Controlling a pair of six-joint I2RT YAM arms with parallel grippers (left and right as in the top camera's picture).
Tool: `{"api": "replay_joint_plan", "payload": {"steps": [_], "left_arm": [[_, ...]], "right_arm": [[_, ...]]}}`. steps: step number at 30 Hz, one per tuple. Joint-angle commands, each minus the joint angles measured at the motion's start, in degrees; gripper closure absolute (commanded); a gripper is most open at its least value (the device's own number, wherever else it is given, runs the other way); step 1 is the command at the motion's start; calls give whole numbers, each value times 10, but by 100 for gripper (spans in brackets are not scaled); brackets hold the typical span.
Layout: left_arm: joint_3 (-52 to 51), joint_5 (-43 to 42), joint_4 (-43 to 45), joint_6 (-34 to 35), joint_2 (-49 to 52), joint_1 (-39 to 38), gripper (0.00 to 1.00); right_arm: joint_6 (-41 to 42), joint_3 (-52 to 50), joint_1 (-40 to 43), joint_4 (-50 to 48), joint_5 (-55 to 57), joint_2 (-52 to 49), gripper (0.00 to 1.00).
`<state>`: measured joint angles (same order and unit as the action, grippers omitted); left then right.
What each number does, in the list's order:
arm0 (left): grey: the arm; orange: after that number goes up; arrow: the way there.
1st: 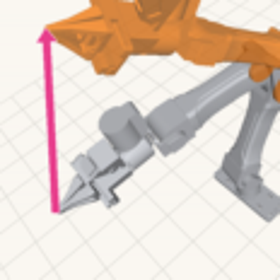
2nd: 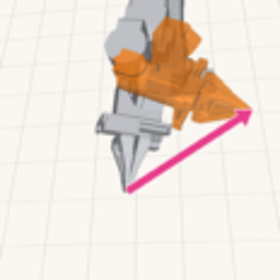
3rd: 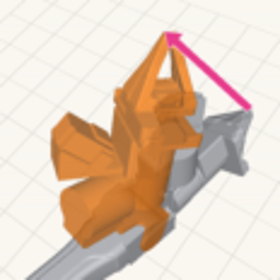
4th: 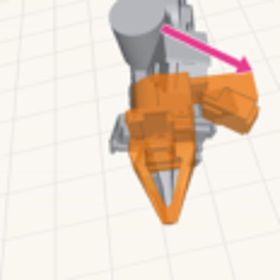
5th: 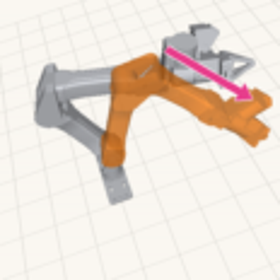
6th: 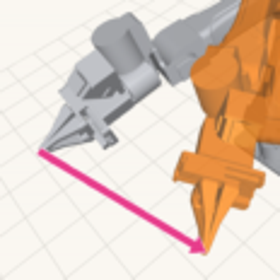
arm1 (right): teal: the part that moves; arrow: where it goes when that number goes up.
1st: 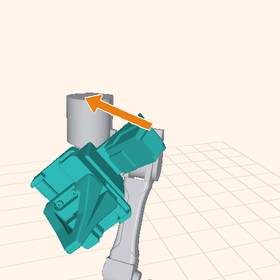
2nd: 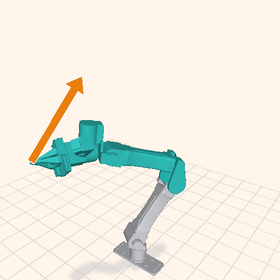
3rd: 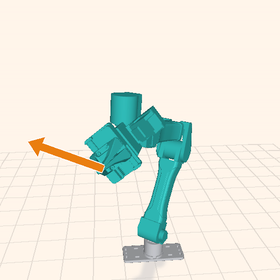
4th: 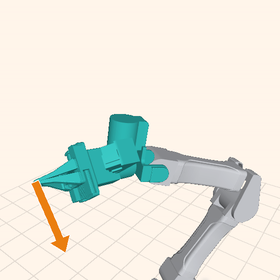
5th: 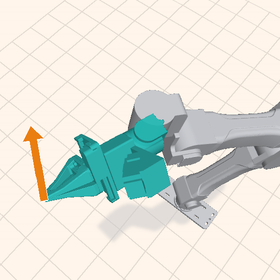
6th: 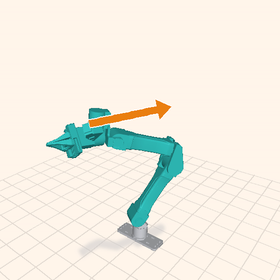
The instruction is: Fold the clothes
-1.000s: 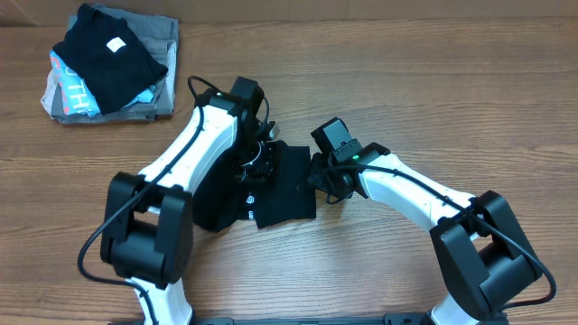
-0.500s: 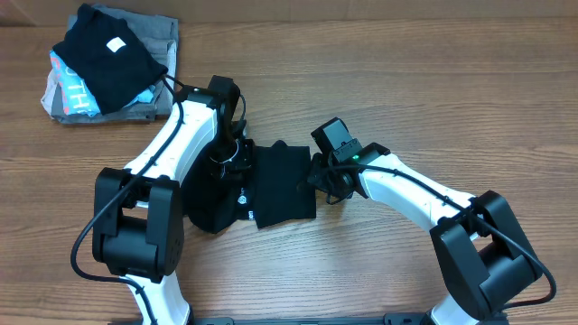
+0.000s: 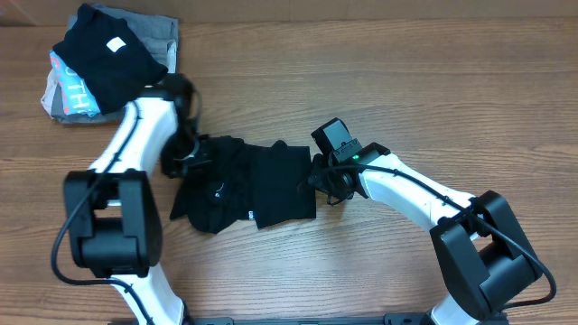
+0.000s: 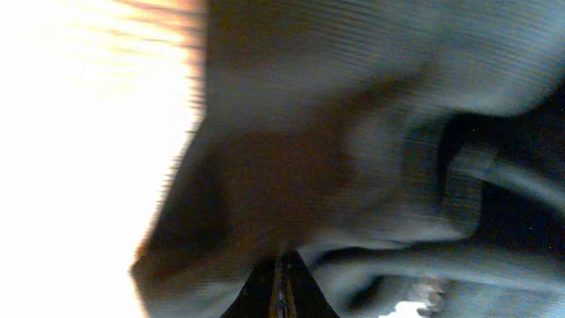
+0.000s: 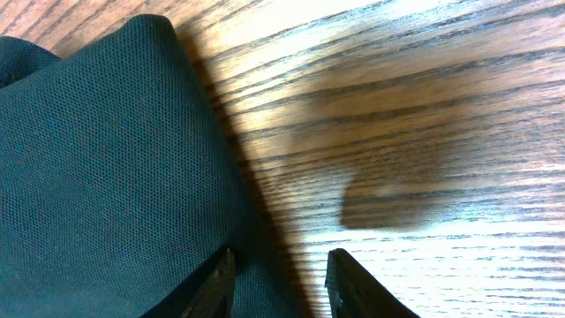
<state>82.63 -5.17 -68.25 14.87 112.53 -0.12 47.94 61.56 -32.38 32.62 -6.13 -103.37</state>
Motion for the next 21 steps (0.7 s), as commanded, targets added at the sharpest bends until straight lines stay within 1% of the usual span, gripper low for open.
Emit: {"api": "replay_joint_plan", "payload": {"steps": [1, 5, 8, 10, 13, 16, 21], "left_arm": [[-4, 13, -12, -2, -1, 49, 96], [-3, -11, -37, -1, -4, 90, 96], [-3, -38, -39, -4, -21, 98, 96], [-3, -66, -31, -21, -45, 93, 96], [-3, -113, -17, -43, -95, 72, 96], [-3, -148, -16, -48, -134, 36, 96], [-9, -149, -13, -56, -117, -31, 96]], "right_arm": [[-4, 3, -2, -2, 1, -2, 62], [-4, 3, -2, -3, 1, -2, 61], [-3, 3, -2, -6, 1, -2, 61], [-3, 3, -2, -7, 1, -2, 61], [-3, 3, -2, -9, 1, -2, 61], [-3, 3, -2, -13, 1, -2, 59], [-3, 3, -2, -14, 1, -2, 58]]}}
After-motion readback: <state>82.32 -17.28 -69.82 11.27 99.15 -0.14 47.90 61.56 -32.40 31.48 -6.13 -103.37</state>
